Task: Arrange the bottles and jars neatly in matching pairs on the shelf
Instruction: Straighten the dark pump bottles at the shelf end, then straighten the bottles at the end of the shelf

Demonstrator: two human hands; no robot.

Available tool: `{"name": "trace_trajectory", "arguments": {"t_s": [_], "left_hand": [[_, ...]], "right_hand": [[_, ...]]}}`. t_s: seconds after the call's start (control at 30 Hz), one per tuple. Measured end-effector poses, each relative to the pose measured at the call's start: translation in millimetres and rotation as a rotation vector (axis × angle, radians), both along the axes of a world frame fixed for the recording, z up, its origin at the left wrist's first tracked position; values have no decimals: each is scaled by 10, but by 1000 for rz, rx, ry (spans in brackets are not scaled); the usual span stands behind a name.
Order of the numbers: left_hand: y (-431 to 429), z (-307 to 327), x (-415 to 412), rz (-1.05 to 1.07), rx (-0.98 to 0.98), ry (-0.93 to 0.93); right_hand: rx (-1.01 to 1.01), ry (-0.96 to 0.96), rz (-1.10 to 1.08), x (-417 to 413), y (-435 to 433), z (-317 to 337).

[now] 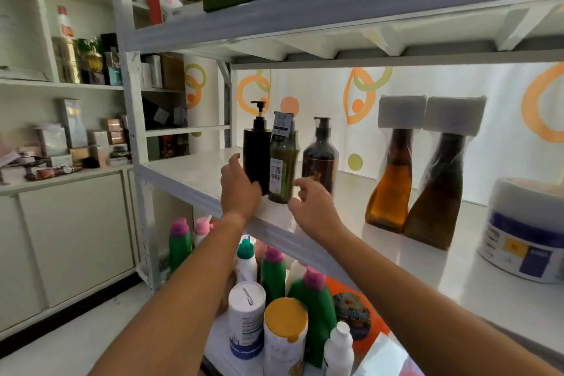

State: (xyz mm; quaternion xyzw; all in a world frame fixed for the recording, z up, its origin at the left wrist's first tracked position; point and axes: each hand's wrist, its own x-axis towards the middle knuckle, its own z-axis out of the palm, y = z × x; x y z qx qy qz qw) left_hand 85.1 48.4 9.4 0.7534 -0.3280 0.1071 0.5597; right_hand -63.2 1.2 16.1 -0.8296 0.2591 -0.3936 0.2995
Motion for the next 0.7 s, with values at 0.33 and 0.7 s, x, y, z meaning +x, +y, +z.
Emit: {"name": "trace_trajectory", "arguments": {"t_s": [0.33, 0.7], "left_hand": [[-285, -22, 519, -177, 306, 15], [-342, 20, 605, 72, 81, -7]], "right_hand": [[95, 194, 42, 216, -27, -105], [131, 165, 39, 261, -53, -131]]}}
